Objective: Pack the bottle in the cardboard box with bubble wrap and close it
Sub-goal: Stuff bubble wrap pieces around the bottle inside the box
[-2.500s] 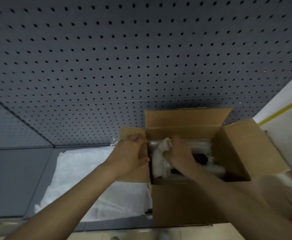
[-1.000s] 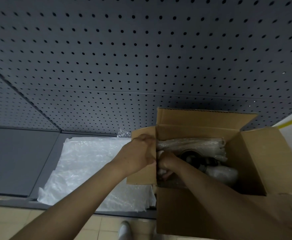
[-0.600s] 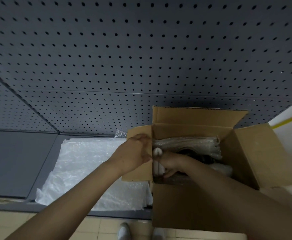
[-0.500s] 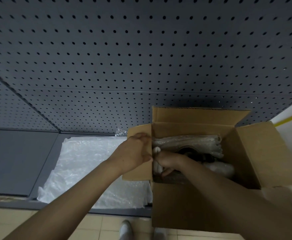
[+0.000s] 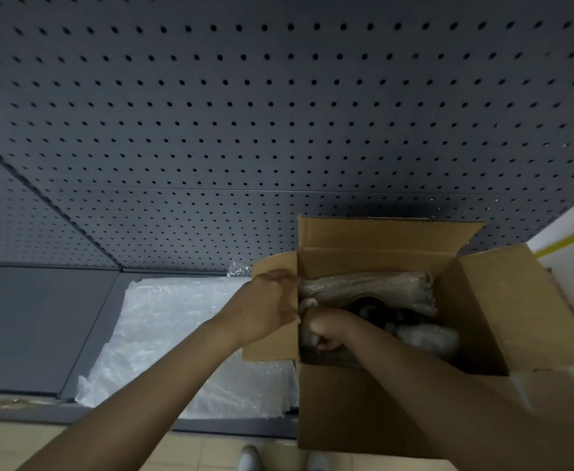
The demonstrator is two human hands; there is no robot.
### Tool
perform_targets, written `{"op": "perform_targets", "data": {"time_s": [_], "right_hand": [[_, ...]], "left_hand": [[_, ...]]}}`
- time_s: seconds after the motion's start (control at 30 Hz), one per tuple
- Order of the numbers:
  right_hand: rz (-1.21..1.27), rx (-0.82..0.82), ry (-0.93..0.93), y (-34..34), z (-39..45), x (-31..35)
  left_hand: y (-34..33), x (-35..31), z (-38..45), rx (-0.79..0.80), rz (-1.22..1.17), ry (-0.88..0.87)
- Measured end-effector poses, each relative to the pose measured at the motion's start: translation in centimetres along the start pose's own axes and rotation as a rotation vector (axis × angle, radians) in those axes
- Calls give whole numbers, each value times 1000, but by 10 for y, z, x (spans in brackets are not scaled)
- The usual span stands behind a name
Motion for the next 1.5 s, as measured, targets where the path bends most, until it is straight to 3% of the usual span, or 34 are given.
{"op": "perform_targets", "data": {"time_s": [0.13,0.3,0.5,0.73,0.87,1.1,1.33,1.4,1.5], "right_hand": [[-13,45,31,11,-19,1],[6,-159,149,45,-53,11],[-184,-365,352,61,-109,60],[-377,-785,457,21,-144,136],[-329,-907,526,-36,-150,183],[-432,-730,453,-141,-93,190],[-873,-437,121,-214,-24,86],[-911,-478,90,-228,-16,63],[-837,-701,250,-229,-8,53]], "left_hand": [[10,-11,-4,-20,72,-14],[18,-6,-7,-48,180,-60],[42,32,-16,-104,222,-73],[71,120,-45,-103,182,-83],[82,169,-59,-86,230,-109],[70,251,-93,72,285,-48],[35,290,-117,187,271,11],[25,294,-124,224,255,14],[18,300,-129,251,255,22]]}}
Point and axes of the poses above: each hand's wrist, its own z-axis towards the middle knuckle, its own y-axis out of the back of the hand, x = y × z, the point moved 3 cm from there along z, towards the middle knuckle, and after that the axes turned 14 degrees about -x, right-handed, at the moved point
